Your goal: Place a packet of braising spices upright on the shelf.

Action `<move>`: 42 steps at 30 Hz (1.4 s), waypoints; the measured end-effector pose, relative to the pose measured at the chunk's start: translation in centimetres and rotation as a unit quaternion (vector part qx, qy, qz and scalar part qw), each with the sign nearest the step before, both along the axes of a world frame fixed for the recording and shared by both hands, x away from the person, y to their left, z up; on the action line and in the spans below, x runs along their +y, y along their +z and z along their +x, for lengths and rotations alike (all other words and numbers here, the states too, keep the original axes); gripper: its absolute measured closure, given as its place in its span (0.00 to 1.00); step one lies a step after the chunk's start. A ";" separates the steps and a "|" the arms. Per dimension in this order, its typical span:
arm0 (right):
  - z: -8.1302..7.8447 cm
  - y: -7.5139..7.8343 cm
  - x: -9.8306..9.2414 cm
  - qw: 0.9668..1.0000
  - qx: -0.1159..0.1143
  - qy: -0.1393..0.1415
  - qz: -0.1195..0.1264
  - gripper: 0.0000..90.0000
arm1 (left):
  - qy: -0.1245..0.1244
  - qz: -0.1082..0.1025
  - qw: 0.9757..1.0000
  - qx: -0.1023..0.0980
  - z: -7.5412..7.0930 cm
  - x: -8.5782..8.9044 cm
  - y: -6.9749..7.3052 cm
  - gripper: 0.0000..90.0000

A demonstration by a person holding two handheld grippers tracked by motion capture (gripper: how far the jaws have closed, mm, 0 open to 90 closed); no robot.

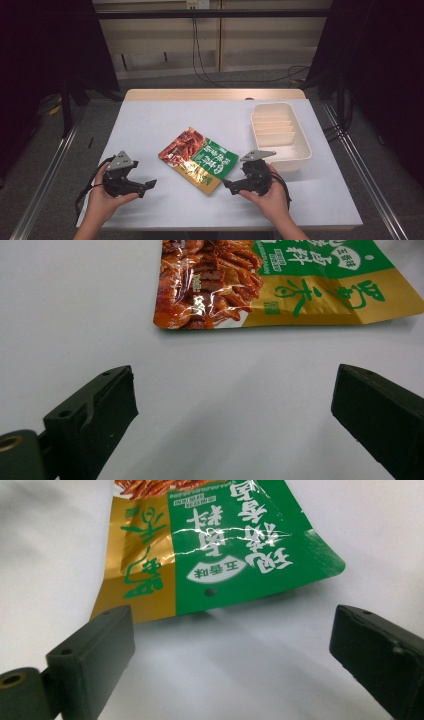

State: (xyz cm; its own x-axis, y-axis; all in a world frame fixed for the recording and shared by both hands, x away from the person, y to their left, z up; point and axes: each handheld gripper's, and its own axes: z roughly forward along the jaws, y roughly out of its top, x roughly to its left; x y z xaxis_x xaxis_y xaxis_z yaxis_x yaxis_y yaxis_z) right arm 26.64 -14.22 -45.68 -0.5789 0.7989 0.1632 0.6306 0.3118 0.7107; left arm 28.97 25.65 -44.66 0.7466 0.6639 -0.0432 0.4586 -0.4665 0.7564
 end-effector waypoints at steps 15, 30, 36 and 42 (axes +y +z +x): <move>0.1 -2.0 1.5 0.999 0.039 0.025 0.005 0.20 | -0.012 0.006 1.000 0.002 -0.4 0.2 -0.5 0.05; 1.6 -2.1 2.4 0.997 0.060 0.011 0.037 0.20 | -0.011 0.006 1.000 -0.001 -0.4 0.3 -0.6 0.05; 2.3 -2.1 2.9 0.998 0.058 0.006 0.034 0.25 | -0.013 0.010 1.000 0.001 -0.4 0.1 -0.7 0.05; 3.3 -2.1 3.1 0.997 0.065 -0.006 0.040 0.33 | -0.012 0.010 1.000 0.000 -0.3 0.3 -0.7 0.05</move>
State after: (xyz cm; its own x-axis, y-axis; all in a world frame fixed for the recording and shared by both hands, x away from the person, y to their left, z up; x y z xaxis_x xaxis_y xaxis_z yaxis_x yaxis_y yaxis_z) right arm 29.90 -11.08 -47.76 -0.5387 0.7875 0.2993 0.7221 0.2486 0.6456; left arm 28.62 25.99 -45.34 0.7618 0.6471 -0.0302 0.4478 -0.4923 0.7464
